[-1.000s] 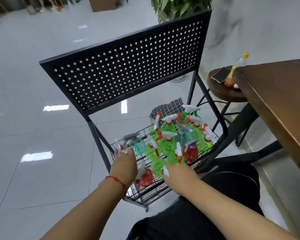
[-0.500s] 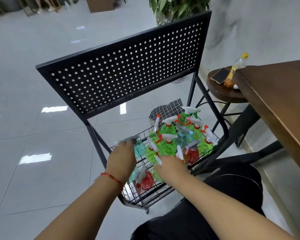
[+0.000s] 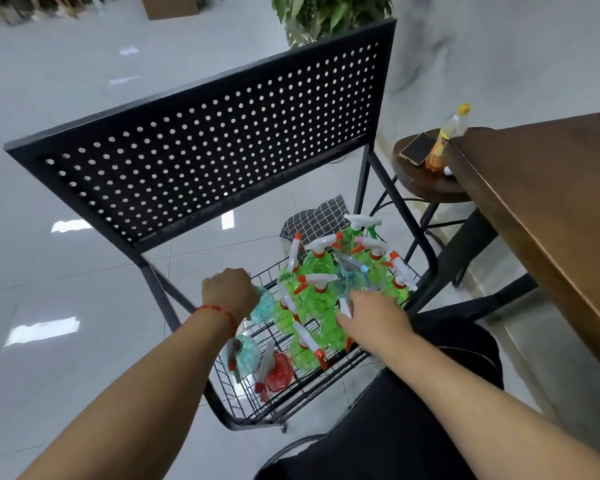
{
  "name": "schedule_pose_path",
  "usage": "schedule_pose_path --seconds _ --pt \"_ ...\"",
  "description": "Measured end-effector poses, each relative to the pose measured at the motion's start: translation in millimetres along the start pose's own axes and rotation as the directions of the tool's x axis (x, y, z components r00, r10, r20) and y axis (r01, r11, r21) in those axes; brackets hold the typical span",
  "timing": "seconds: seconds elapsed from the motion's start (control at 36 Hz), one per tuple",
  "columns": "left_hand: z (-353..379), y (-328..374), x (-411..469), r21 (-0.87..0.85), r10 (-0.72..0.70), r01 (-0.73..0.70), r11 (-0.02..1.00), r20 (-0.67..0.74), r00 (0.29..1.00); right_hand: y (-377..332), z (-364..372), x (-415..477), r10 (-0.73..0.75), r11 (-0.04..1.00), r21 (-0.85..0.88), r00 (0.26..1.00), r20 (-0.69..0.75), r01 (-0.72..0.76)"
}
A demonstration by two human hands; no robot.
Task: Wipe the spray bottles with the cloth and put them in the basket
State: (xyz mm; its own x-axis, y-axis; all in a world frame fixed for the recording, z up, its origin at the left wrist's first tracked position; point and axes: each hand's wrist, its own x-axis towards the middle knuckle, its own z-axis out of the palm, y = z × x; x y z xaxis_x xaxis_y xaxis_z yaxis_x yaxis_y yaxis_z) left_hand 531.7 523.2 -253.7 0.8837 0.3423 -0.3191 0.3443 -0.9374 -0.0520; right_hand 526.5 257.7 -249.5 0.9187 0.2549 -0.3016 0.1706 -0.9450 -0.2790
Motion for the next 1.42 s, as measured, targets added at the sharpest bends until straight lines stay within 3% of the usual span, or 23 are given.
schedule_pose_path --seconds 0.17,0.28,0.36,0.47,0.58,0.69,0.86,1.19,1.25,1.33,1.42 --pt "-1.8 2.1 9.0 -0.028 -0.042 0.044 0.999 0.046 0.998 3.9 4.4 4.3 -0.053 0.998 -0.021 0.999 -0.012 0.052" --pt "-15.4 14.8 12.3 0.085 0.053 -0.045 0.995 -0.094 0.994 8.4 7.8 3.4 -0.094 0.992 -0.079 0.995 0.024 0.096" --pt "-31.8 37.4 23.2 -0.061 0.208 -0.225 0.972 -0.212 0.955 8.0 3.5 -2.2 -0.127 0.989 -0.081 0.992 -0.017 0.125" --pt "-47.2 67.2 44.7 -0.227 0.327 -0.359 0.905 -0.168 0.930 14.9 -20.0 1.8 -0.074 0.996 -0.055 0.986 -0.148 0.066" --pt "-36.4 76.1 60.3 -0.248 0.313 -0.316 0.916 -0.051 0.948 26.2 -32.6 9.8 0.028 0.999 -0.040 0.999 -0.019 -0.029" --pt "-23.2 73.0 68.0 -0.246 0.319 -0.328 0.912 -0.077 0.945 36.3 -33.2 14.0 0.034 0.998 -0.054 0.991 0.128 -0.027" --pt "-20.0 65.8 69.6 -0.053 0.484 -0.492 0.869 -0.113 0.868 48.3 -29.9 16.2 0.043 0.995 0.076 0.979 0.197 -0.059" --pt "-15.1 67.8 60.4 0.117 0.622 -0.612 0.782 -0.107 0.776 58.7 -23.6 21.2 -0.064 0.996 -0.057 0.980 0.189 0.076" --pt "-16.0 72.0 57.4 0.111 0.651 -0.642 0.759 -0.172 0.739 59.6 -34.0 16.9 -0.065 0.997 -0.025 0.992 0.106 0.068" --pt "-19.2 91.6 45.9 0.133 0.658 -0.647 0.751 -0.235 0.715 66.5 -54.0 23.1 0.009 0.999 0.041 0.990 -0.137 -0.003" --pt "-16.9 113.2 36.0 0.246 0.647 -0.611 0.752 -0.101 0.756 74.8 -62.4 44.5 0.164 0.985 -0.037 0.980 -0.113 -0.169"
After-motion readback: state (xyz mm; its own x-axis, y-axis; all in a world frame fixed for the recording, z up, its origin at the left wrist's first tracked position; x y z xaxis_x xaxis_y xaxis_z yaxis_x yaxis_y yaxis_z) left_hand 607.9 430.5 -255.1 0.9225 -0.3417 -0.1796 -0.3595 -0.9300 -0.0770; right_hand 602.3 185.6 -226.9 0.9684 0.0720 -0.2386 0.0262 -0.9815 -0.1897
